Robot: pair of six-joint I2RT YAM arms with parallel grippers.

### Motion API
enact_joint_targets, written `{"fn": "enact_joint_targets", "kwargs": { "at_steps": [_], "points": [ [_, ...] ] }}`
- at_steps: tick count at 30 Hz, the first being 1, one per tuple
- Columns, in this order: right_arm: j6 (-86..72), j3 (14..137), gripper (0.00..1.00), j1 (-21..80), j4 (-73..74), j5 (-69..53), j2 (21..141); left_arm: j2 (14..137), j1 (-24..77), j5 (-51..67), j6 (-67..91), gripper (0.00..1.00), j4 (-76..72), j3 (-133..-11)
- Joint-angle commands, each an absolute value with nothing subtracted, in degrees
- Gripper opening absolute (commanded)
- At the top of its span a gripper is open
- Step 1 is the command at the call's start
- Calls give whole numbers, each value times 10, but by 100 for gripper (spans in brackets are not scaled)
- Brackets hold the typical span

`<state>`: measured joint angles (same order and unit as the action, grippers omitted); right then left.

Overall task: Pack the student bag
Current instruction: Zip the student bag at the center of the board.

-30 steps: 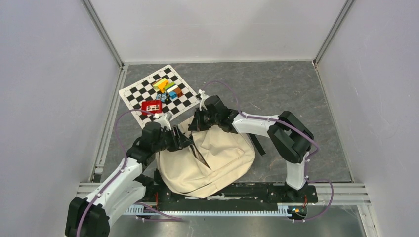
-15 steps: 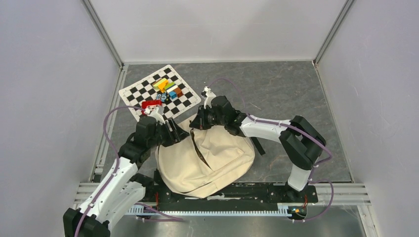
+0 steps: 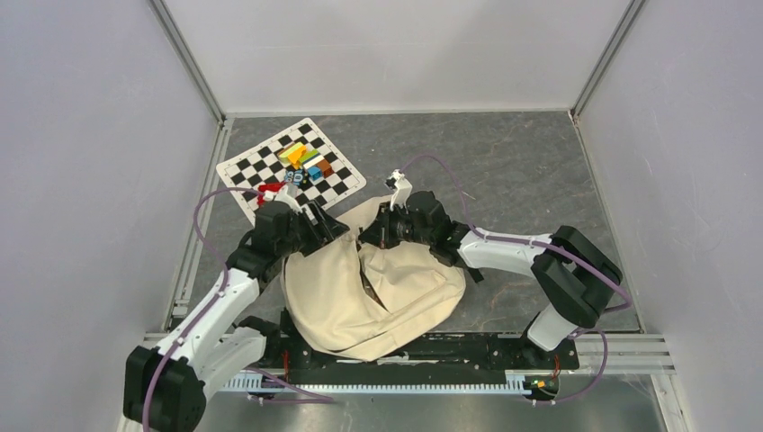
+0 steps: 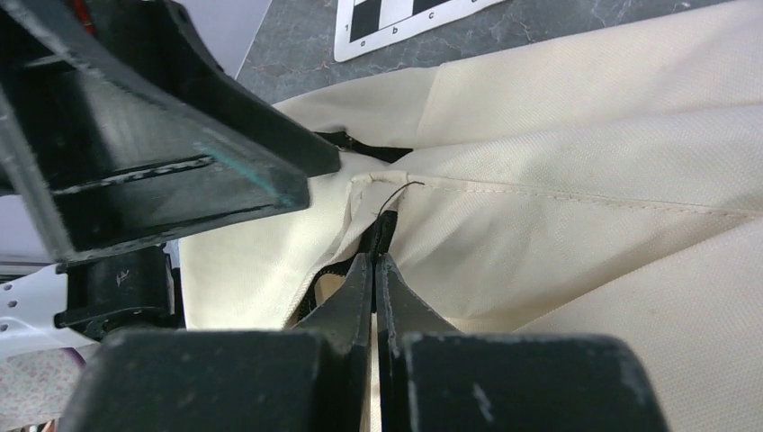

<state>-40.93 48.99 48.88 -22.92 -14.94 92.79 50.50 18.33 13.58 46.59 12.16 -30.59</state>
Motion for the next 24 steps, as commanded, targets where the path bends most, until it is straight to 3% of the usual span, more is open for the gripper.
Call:
{"fn": "enact_joint_targets", "kwargs": {
  "at_steps": [1, 10, 14, 20, 24],
  "points": [
    [-415, 470, 0, 498, -274, -156, 902, 561, 180, 157, 423, 79, 84, -332],
    [-412, 469, 0, 504, -290, -165, 902, 612, 181, 170, 322, 86, 96, -352],
    [-415, 468, 0, 504, -297, -168, 900, 631, 181, 185, 294, 73, 83, -349],
    [-417, 467, 0, 504, -297, -168, 897, 641, 181, 288, 286, 71, 12, -322],
    [-415, 468, 0, 504, -297, -168, 898, 657, 181, 331, 317, 57, -53, -300]
  ]
}}
